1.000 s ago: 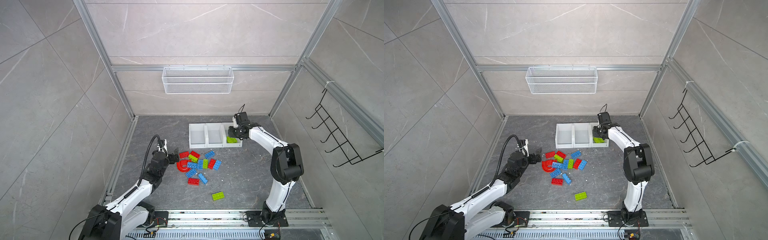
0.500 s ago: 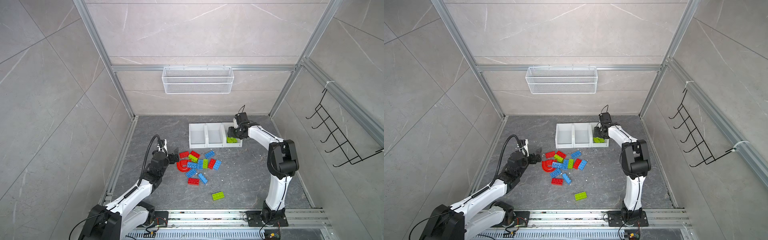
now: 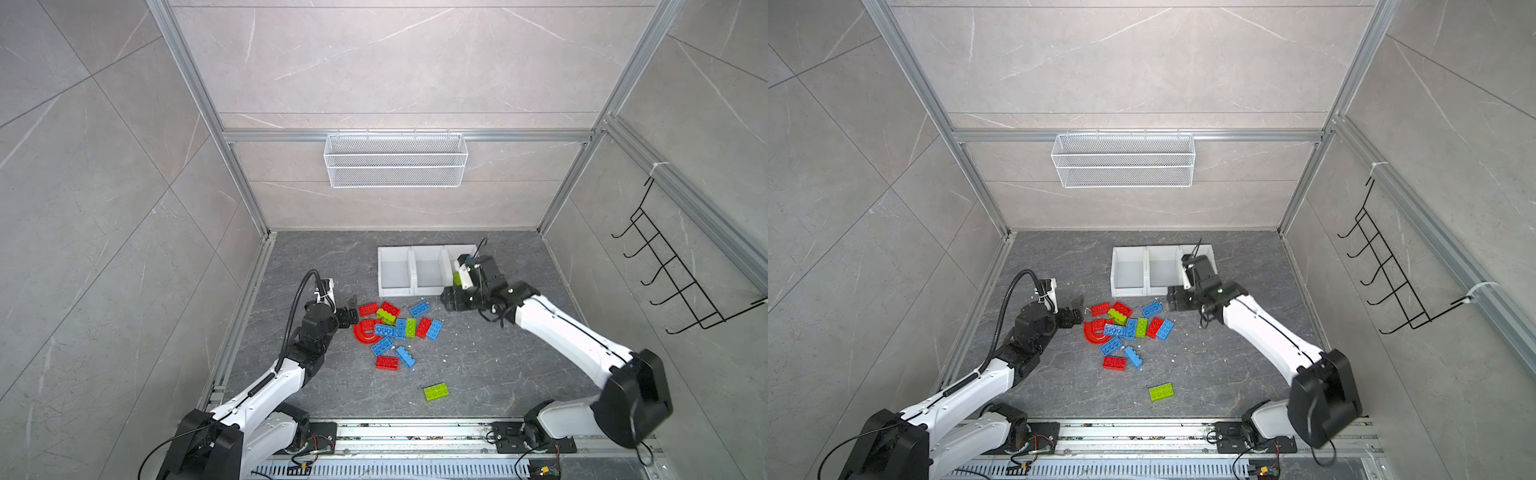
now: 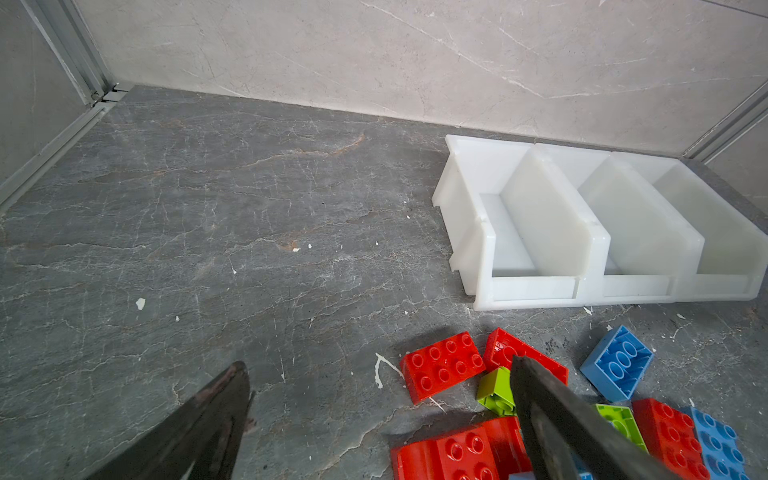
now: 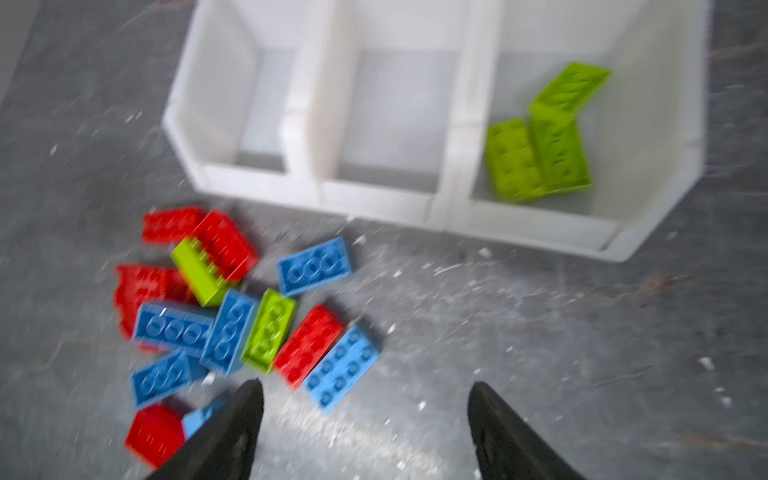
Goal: Sort the legos into containers by color
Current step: 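Move the right gripper to the lime-green brick nearest the robot and grasp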
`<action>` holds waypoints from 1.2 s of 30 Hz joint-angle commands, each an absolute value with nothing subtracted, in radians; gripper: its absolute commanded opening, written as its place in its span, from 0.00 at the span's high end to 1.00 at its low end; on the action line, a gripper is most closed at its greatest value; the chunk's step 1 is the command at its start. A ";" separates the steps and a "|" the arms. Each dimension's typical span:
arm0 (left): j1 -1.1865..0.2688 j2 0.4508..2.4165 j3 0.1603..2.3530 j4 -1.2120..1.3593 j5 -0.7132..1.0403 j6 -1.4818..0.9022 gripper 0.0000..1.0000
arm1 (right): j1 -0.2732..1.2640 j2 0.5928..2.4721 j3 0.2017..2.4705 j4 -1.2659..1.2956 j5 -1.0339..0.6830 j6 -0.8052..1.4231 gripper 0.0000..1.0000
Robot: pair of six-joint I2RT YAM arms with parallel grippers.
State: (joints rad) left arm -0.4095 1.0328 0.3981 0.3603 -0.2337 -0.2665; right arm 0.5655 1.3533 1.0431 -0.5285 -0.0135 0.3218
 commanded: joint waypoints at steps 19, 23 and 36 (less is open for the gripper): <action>-0.401 1.018 0.426 0.378 -0.242 -0.274 0.00 | 1.209 1.437 0.916 -0.765 0.185 0.798 0.11; -0.402 1.017 0.429 0.375 -0.235 -0.271 0.00 | 1.218 1.463 0.887 -0.713 0.175 0.819 0.11; -0.401 1.002 0.423 0.375 -0.241 -0.271 0.00 | 1.246 1.542 0.846 -0.666 0.176 0.841 0.14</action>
